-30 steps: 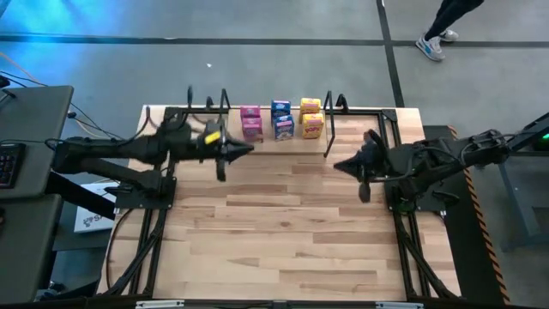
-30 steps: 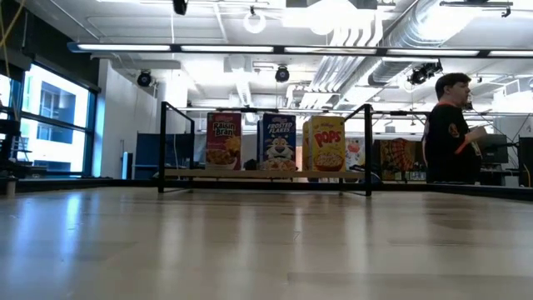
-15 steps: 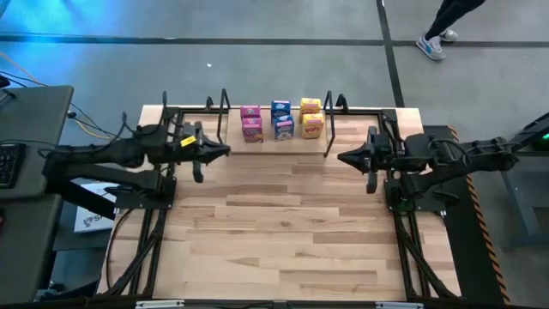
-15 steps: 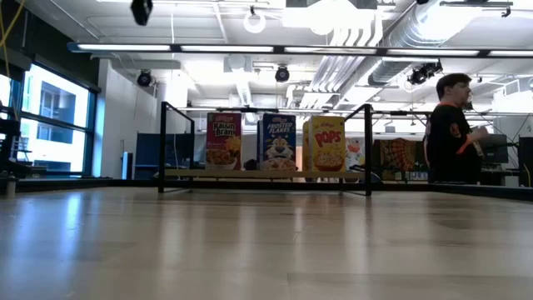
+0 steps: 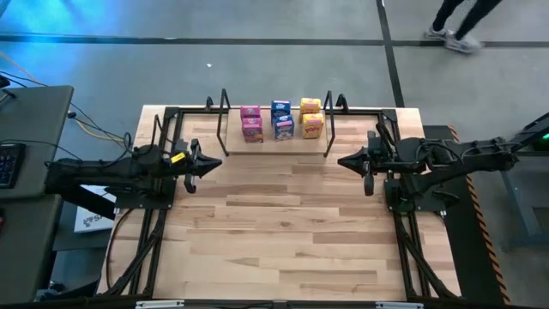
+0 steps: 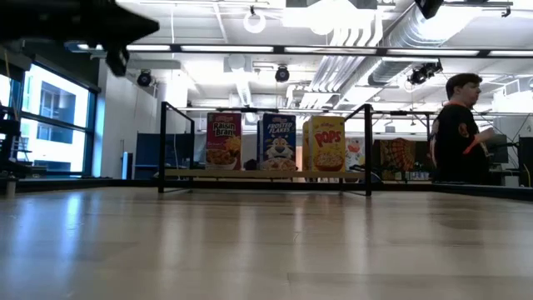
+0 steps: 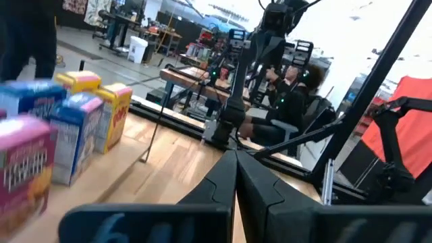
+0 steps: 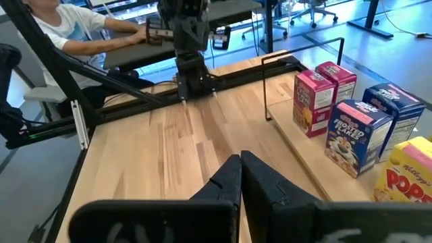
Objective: Stack cereal on shelf
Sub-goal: Return to Home Position
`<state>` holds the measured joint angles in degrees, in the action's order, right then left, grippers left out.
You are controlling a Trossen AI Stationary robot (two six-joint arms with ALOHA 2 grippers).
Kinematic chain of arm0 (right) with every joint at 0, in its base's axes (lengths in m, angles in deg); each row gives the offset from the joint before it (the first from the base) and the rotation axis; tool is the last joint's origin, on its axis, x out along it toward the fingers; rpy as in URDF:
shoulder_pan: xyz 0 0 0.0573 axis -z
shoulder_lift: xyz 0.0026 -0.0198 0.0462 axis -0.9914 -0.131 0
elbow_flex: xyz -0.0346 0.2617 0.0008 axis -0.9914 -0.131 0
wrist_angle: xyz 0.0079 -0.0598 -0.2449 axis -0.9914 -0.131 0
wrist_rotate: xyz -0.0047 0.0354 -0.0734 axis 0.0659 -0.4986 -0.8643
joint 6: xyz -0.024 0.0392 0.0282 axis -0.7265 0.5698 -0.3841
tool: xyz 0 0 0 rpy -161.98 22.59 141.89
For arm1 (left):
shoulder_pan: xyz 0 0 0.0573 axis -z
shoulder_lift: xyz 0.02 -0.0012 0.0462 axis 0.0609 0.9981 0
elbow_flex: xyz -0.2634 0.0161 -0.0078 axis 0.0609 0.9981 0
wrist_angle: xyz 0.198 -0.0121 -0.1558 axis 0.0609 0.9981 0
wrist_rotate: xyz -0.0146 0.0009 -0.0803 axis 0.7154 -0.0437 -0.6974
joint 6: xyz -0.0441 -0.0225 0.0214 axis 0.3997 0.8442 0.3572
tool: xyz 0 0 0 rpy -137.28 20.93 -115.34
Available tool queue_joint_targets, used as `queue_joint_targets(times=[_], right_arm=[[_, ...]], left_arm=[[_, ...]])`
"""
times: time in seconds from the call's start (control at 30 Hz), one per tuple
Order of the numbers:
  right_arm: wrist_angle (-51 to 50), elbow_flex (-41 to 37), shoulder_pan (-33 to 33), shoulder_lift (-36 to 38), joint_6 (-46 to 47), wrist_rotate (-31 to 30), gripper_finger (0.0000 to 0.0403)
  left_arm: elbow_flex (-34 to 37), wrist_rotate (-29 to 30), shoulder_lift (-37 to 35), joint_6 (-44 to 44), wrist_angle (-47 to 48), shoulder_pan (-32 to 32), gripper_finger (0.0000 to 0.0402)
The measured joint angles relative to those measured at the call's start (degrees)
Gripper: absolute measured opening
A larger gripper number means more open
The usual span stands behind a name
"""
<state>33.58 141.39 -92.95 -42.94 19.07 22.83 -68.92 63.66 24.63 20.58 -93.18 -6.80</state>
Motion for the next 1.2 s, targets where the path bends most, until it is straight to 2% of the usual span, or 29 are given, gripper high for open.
queue_joint_targets(times=[0.27,0.4,0.57,0.7,0.8,0.93,1.2], right_arm=[[-0.48,0.00,0.00,0.04,0.17,0.00,0.0000],[-0.98,0.04,0.00,0.34,2.06,0.05,0.0000],[-4.99,0.02,0.00,0.91,5.65,2.00,0.0000],[-5.27,-0.37,-0.84,1.22,7.48,3.06,0.0000],[1.06,-4.96,-2.31,3.02,7.90,4.09,0.0000],[14.92,-15.84,-4.65,7.42,8.57,4.15,0.0000],[20.96,-31.06,-3.61,20.22,6.98,2.81,0.0000]], left_arm=[[10.71,0.18,-9.01,2.11,-7.31,0.00,0.0000],[14.57,0.62,-12.75,2.81,-7.48,-0.07,0.0000],[14.66,1.00,-15.53,1.20,-3.75,-0.06,0.0000],[14.59,0.69,-16.28,1.33,-6.14,-0.04,0.0000],[14.59,1.00,-16.24,2.89,-5.67,-0.04,0.0000],[14.61,1.10,-16.21,3.92,-5.44,-0.04,0.0000],[14.61,1.12,-16.21,3.76,-5.21,-0.04,0.0001]])
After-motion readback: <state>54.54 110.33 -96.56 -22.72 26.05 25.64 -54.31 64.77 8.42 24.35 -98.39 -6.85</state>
